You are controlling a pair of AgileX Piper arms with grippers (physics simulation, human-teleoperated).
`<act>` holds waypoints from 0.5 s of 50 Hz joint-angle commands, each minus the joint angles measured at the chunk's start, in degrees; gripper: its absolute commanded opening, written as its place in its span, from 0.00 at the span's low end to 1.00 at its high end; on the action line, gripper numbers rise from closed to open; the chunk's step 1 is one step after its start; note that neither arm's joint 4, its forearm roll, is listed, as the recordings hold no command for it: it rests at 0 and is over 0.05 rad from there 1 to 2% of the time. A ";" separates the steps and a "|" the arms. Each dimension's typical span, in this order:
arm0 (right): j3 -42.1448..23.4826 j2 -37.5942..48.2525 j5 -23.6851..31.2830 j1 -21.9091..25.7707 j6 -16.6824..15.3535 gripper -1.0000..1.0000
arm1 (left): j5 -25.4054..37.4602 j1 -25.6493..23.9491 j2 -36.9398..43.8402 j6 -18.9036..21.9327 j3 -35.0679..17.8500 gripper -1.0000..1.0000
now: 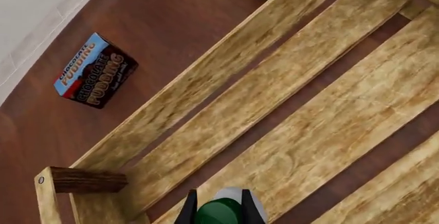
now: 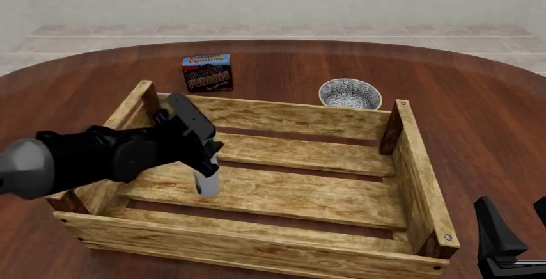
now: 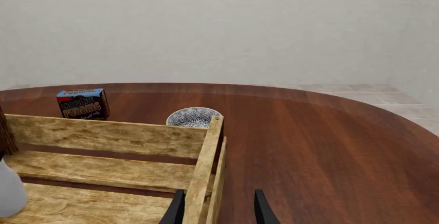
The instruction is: Pick up the salad dressing and put it in the tray.
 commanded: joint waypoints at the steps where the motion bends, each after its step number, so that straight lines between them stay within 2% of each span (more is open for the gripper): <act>1: 0.00 0.01 0.00 0.02 0.00 1.00 | -2.13 0.15 4.32 1.29 0.65 0.00; 22: 0.00 0.00 0.00 0.00 -0.01 1.00 | -2.23 -0.24 5.70 0.34 0.70 0.00; 23: 0.00 0.00 0.00 0.00 -0.01 1.00 | -2.19 -0.20 5.58 0.31 0.75 1.00; 25: 0.00 -0.01 0.00 0.00 -0.01 1.00 | -2.10 -0.29 5.24 0.28 1.02 1.00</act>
